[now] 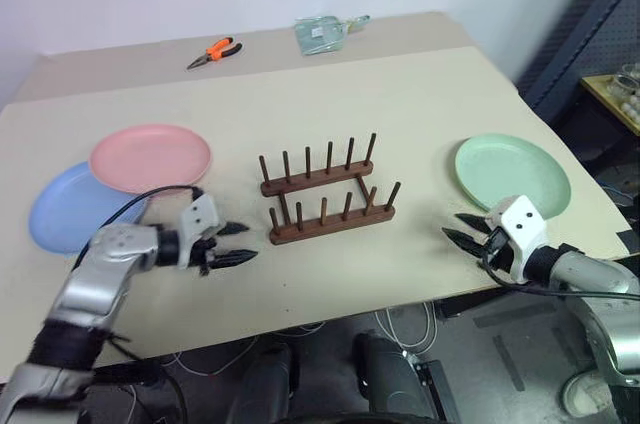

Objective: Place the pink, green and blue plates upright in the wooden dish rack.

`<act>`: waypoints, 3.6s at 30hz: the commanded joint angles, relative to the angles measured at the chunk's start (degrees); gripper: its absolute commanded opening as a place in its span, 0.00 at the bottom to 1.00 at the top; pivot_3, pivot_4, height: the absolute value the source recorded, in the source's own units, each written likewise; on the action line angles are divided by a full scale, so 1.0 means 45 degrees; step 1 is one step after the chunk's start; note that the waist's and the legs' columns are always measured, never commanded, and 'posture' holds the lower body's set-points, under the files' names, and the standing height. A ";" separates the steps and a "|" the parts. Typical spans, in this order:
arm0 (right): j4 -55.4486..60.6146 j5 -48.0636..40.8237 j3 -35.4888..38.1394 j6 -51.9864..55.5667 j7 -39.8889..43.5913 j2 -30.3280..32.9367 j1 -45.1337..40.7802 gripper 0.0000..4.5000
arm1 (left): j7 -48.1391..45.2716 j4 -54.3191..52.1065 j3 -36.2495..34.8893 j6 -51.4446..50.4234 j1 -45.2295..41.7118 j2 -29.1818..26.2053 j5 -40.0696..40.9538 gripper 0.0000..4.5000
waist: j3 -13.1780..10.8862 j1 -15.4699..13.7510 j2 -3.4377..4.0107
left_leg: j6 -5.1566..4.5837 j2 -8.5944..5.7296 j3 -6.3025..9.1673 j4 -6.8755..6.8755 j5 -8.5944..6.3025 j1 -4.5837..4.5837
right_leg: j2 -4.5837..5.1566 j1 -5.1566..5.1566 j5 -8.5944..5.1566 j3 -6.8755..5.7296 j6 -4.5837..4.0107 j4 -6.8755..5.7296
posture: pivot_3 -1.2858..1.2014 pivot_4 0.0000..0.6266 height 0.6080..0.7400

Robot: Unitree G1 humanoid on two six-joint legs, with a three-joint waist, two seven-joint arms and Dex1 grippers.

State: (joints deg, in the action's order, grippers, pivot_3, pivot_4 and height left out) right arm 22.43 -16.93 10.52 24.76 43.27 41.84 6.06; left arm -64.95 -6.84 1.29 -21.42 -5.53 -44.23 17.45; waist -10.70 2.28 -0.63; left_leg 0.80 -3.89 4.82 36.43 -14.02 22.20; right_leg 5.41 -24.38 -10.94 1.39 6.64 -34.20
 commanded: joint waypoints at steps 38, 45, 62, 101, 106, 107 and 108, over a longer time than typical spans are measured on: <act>0.1040 -0.0565 -0.3132 0.1127 0.0639 -0.1638 -0.5150 0.94 | 1.4670 -0.0351 -0.7158 -0.0380 -0.4042 0.6277 0.1474 0.99 | -0.0016 -0.0372 -0.0059 | -0.0006 -0.0031 0.0052 0.0127 -0.0011 0.0056 | 0.0006 0.0017 0.0046 -0.0054 0.0053 -0.0001 | 0.52 0.24 0.99; 0.0314 -0.0245 -0.3789 0.0632 0.0681 -0.1885 -0.5596 0.94 | 1.8145 -0.0488 -0.9147 -0.3107 -0.4718 0.7141 0.3010 0.99 | -0.0042 -0.0484 -0.0122 | -0.0004 -0.0062 0.0042 0.0128 -0.0029 0.0065 | 0.0025 0.0015 0.0071 -0.0051 0.0068 0.0006 | 0.52 0.24 0.99; 0.0406 -0.0177 -0.3092 0.0174 0.0045 -0.1756 -0.5639 0.97 | 1.8208 0.0406 -1.0398 -0.4453 -0.5436 0.6875 0.7364 0.00 | -0.0034 -0.0637 -0.0142 | 0.0002 -0.0060 0.0031 0.0131 -0.0030 0.0065 | 0.0023 0.0014 0.0073 -0.0048 0.0064 0.0007 | 0.52 0.24 0.99; -0.1561 0.5087 -0.3309 -0.4141 -0.2539 -0.2908 -0.8736 0.00 | 1.2868 -0.1978 -0.2803 -0.0044 -0.5757 0.5188 0.1210 0.66 | -0.0053 -0.0277 -0.0130 | 0.0017 -0.0066 -0.0013 0.0075 -0.0021 0.0047 | -0.0019 -0.0011 0.0075 0.0008 0.0052 0.0014 | 0.52 0.24 0.99; 0.0654 -0.2679 0.0023 0.1657 -0.3181 -0.5358 -0.8938 0.00 | 0.9001 -0.2770 -0.1670 0.0316 -0.3320 0.3625 0.1736 0.66 | -0.0061 -0.0334 -0.0125 | 0.0014 -0.0029 0.0022 0.0078 -0.0023 0.0056 | -0.0015 -0.0010 0.0075 0.0001 0.0047 0.0012 | 0.52 0.24 0.99; 0.0930 -0.3944 0.0509 0.2447 -0.3471 -0.5653 -0.9027 0.00 | 0.8286 -0.3038 -0.1371 0.0272 -0.2915 0.3433 0.1923 0.66 | -0.0062 -0.0345 -0.0123 | 0.0013 -0.0037 0.0023 0.0078 -0.0024 0.0056 | -0.0005 -0.0010 0.0072 0.0002 0.0044 0.0011 | 0.52 0.24 0.99; 0.1104 -0.5076 0.0904 0.3023 -0.3828 -0.5904 -0.9112 0.00 | 0.7523 -0.3528 -0.1045 -0.0196 -0.2458 0.3274 0.2556 0.66 | -0.0064 -0.0365 -0.0119 | 0.0011 -0.0037 0.0027 0.0077 -0.0025 0.0062 | 0.0000 -0.0011 0.0053 0.0001 0.0008 0.0015 | 0.52 0.24 0.99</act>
State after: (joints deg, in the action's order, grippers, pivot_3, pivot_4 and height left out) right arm 23.62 -30.21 10.38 33.82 28.44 16.12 -33.15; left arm -25.63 -17.63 -5.25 -21.91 -17.25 -28.60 25.62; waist -10.99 0.63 -1.17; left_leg 0.84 -4.08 4.94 36.78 -14.14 22.49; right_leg 5.46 -24.43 -10.71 1.40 6.66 -34.12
